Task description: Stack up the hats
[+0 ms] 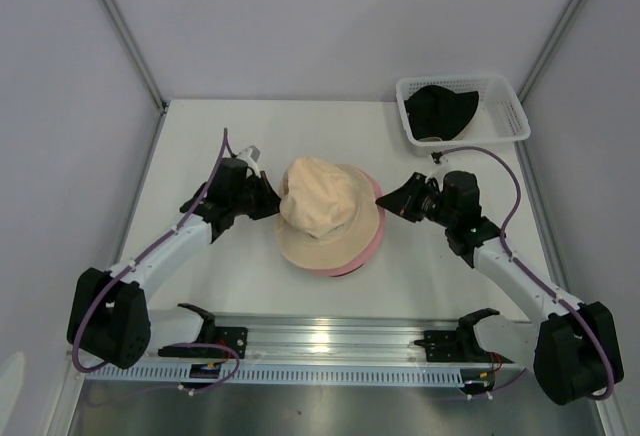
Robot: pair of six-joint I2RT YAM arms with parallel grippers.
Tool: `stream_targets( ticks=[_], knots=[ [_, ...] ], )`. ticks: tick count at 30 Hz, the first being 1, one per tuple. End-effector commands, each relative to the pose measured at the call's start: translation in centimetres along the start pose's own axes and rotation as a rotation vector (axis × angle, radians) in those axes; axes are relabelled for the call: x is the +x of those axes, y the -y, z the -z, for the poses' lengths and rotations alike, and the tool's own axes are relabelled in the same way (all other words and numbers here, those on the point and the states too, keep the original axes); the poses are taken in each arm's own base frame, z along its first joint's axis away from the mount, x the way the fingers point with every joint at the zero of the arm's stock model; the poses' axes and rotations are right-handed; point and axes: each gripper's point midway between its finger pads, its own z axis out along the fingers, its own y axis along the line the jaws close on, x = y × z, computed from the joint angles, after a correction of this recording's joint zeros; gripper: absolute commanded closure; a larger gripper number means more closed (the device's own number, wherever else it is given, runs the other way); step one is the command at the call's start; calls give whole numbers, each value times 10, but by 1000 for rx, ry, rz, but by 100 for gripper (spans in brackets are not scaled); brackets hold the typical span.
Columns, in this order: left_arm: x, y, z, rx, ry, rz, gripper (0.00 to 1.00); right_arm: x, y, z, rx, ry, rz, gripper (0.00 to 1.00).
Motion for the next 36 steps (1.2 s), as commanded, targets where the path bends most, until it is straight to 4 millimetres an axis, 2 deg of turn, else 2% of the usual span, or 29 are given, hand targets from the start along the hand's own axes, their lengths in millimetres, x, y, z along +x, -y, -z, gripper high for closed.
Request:
stream_targets(
  ticks=[1, 2, 3, 5, 9, 24, 30, 34, 36],
  knots=[
    [4, -14, -1, -61, -6, -40, 99, 1, -9, 10, -89, -9, 19, 79],
    [4, -14, -1, -60, -5, -43, 99, -4, -15, 13, -113, 4, 29, 54],
    [3, -15, -1, -61, -5, -49, 99, -8, -21, 14, -133, 14, 41, 45],
    [1, -14, -1, -69, -2, -59, 99, -17, -30, 18, -149, 45, 64, 31],
    [-4, -18, -5, -93, 12, -73, 99, -26, -40, 18, -180, 71, 74, 21],
    [-11, -15, -11, -96, 3, -82, 99, -25, -49, 5, -282, 46, 11, 21],
    [-15, -14, -9, -98, 18, -92, 99, -12, -44, -5, -270, 5, 7, 24],
    [-15, -16, -10, -104, 16, -96, 99, -3, -50, -11, -297, -30, -3, 33],
    [-16, -16, -10, -105, 17, -98, 99, -2, -53, -12, -303, -31, 0, 44]
  ],
)
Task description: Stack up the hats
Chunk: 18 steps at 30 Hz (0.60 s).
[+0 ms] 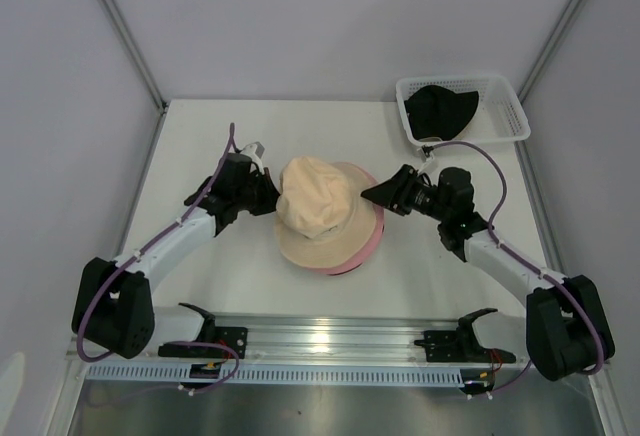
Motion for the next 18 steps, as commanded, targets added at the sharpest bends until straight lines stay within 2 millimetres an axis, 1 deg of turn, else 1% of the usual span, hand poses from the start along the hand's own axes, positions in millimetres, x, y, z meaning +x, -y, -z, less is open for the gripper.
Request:
stream_targets(
  ticks=[1, 3, 4, 5, 6, 7, 9, 10, 12, 13, 14, 15, 16, 18],
  knots=[
    [-9, -13, -2, -76, 22, -39, 99, -4, -20, -3, -72, 10, 34, 59],
    [-9, -14, -2, -82, 21, -38, 99, -7, -18, -1, -51, 25, 36, 78],
    [-10, -16, -2, -96, 27, -38, 99, -8, -15, 0, -31, 33, 46, 99],
    [-10, -18, -2, -106, 28, -36, 99, -5, -7, 1, 14, 25, 29, 100],
    [-9, -20, -2, -119, 28, -25, 99, -9, 1, 2, 55, 53, 29, 100],
    [-8, -23, -3, -132, 25, -17, 99, -11, 4, 6, 73, 66, 35, 100],
    [-4, -29, -5, -160, 14, 2, 99, -7, 17, 11, 116, 66, 27, 100],
    [-3, -30, -5, -162, 12, 7, 99, -7, 20, 14, 126, 76, 26, 100],
    [1, -31, -5, -161, 6, 16, 99, -5, 33, 21, 164, 84, 16, 100],
    [3, -32, -5, -161, 3, 16, 99, 2, 42, 24, 185, 74, 8, 100],
    [5, -34, -4, -168, 4, 17, 99, 4, 46, 29, 201, 78, 8, 100],
    [3, -33, 0, -166, 15, 15, 99, 6, 53, 31, 224, 83, 15, 100],
    [3, -34, 2, -170, 19, 13, 99, 15, 62, 35, 249, 73, 7, 100],
    [0, -33, 10, -176, 40, 8, 99, 20, 71, 40, 275, 76, 2, 100]
  ],
)
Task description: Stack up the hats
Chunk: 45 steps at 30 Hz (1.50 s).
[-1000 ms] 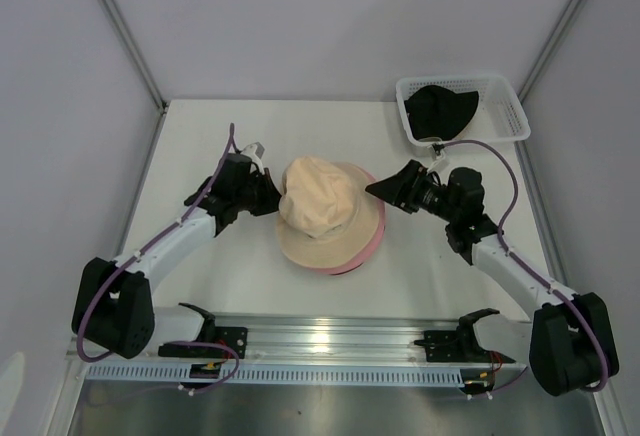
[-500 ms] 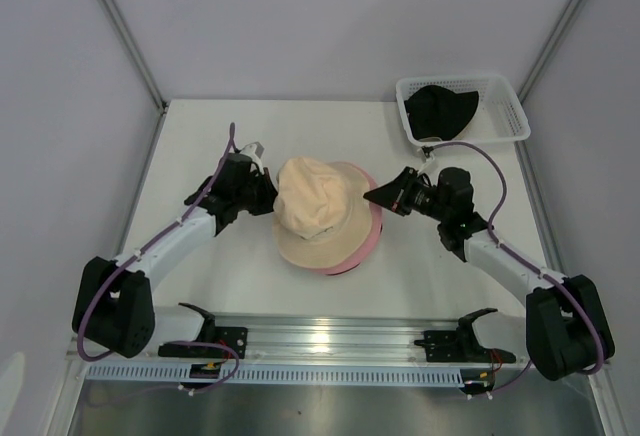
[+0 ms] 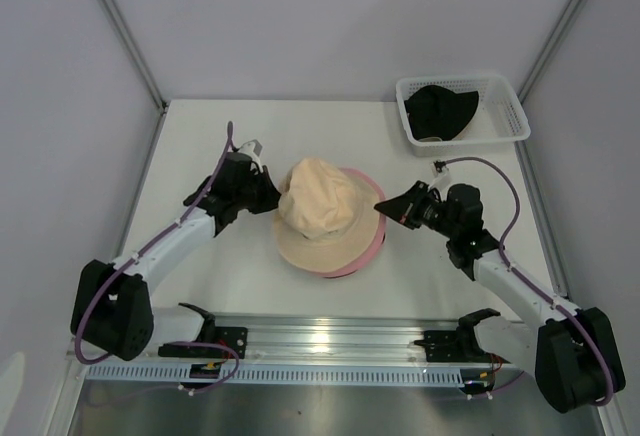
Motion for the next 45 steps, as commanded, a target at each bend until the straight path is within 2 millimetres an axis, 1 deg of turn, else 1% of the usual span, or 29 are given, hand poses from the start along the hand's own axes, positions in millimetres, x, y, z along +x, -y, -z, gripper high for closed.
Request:
stream_targets(
  ticks=[1, 3, 5, 8, 9, 10, 11, 14, 16, 18, 20, 22, 24, 27, 28, 29, 30, 31, 33, 34, 35, 36, 37, 38, 40, 41, 42, 43, 45],
  knots=[
    [1, -26, 17, -126, 35, -1, 99, 16, 50, 11, 166, 6, -1, 100],
    [-2, -25, 25, -132, 53, -3, 99, 27, 64, 13, 190, -4, -13, 100],
    [-11, -18, 39, -116, 89, 0, 99, 37, 78, 16, 227, -16, -24, 100],
    [-19, -11, 53, -95, 135, 8, 99, 46, 94, 19, 273, -23, -22, 100],
    [-20, -9, 54, -88, 145, 7, 99, 53, 103, 21, 296, -33, -23, 100],
    [-16, -12, 52, -92, 139, 9, 99, 55, 108, 22, 315, -36, -16, 100],
    [-12, -22, 47, -130, 132, 15, 99, 56, 118, 25, 366, -34, -7, 100],
    [5, -37, 35, -185, 64, 29, 99, 64, 139, 29, 459, -65, -3, 100],
    [22, -48, 21, -216, 11, 48, 99, 67, 145, 29, 474, -83, 6, 100],
    [38, -60, 12, -244, -22, 64, 99, 73, 151, 26, 483, -109, 0, 100],
    [52, -66, 5, -238, -41, 77, 99, 81, 158, 25, 506, -135, -2, 100],
    [57, -67, 3, -231, -51, 79, 99, 85, 163, 23, 517, -152, -9, 100],
    [58, -68, 4, -232, -49, 74, 99, 91, 165, 22, 521, -180, -20, 100],
    [53, -65, 10, -218, -25, 49, 99, 89, 159, 19, 504, -189, -7, 100],
    [49, -61, 14, -201, -6, 42, 99, 90, 157, 21, 512, -202, -12, 100],
    [47, -59, 17, -190, 1, 23, 99, 82, 148, 18, 493, -195, -3, 100],
    [49, -50, 20, -139, -16, 13, 99, 72, 135, 17, 464, -176, 16, 100],
    [42, -41, 25, -110, -1, 3, 97, 71, 129, 21, 462, -193, 23, 100],
    [36, -31, 39, -71, 19, -14, 89, 43, 95, 21, 402, -141, 77, 100],
    [28, -22, 46, -46, 39, -21, 71, 39, 88, 26, 410, -146, 81, 94],
    [23, -16, 56, -22, 68, -32, 61, 29, 78, 28, 399, -132, 112, 86],
    [23, -15, 62, -22, 69, -35, 53, 11, 57, 27, 367, -97, 143, 77],
    [14, -8, 70, -9, 96, -41, 42, 6, 49, 33, 370, -89, 153, 55],
    [13, -6, 76, -3, 103, -48, 37, -1, 44, 36, 372, -80, 166, 44],
    [6, 2, 96, 20, 133, -56, 29, -17, 27, 42, 372, -60, 178, 32],
    [5, 4, 102, 23, 142, -58, 28, -21, 24, 44, 374, -54, 177, 28],
    [2, 7, 111, 33, 163, -59, 25, -26, 21, 46, 377, -48, 181, 20],
    [1, 8, 120, 25, 165, -58, 24, -33, 17, 50, 397, -31, 180, 17],
    [3, 11, 131, 38, 163, -61, 24, -47, 16, 57, 435, 13, 168, 13]
  ],
)
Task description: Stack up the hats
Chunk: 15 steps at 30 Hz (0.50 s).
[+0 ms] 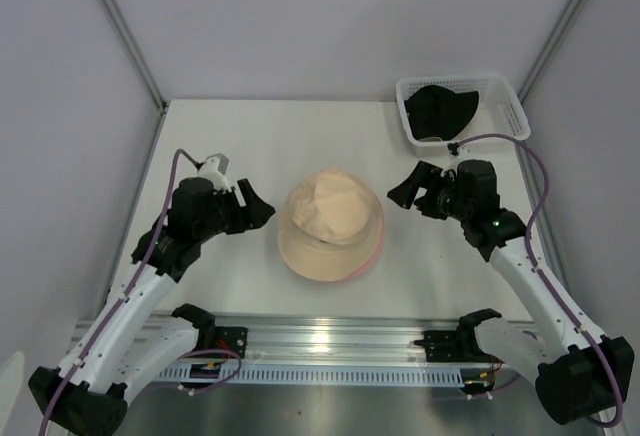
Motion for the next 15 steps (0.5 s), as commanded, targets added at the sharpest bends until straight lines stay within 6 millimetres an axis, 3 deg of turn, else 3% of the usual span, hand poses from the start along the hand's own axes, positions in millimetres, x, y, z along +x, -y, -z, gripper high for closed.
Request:
stream_targets(
  ticks=[1, 4, 7, 10, 11, 12, 13, 14, 15],
  knots=[
    [-10, 8, 32, 13, 26, -20, 24, -22, 16, 21, 138, 50, -3, 8],
    [7, 19, 44, 80, -5, 37, 24, -63, 36, 34, 254, 196, -23, 1],
    [30, 31, 47, 127, -36, 122, 25, -136, 36, 52, 292, 395, -42, 1],
    [36, 26, 46, 103, -6, 150, 25, -193, 49, 45, 331, 520, 8, 1],
    [36, 24, 46, 97, -1, 149, 25, -220, 41, 49, 335, 573, 36, 1],
    [30, 25, 49, 94, 19, 142, 24, -232, 61, 25, 379, 549, 46, 0],
    [28, 23, 50, 88, 28, 117, 23, -243, 68, 15, 408, 542, 96, 0],
    [27, 21, 51, 75, 27, 106, 23, -271, 60, 14, 401, 582, 120, 0],
    [18, 19, 55, 48, 55, 93, 20, -267, 91, -24, 453, 497, 112, 2]
  ],
)
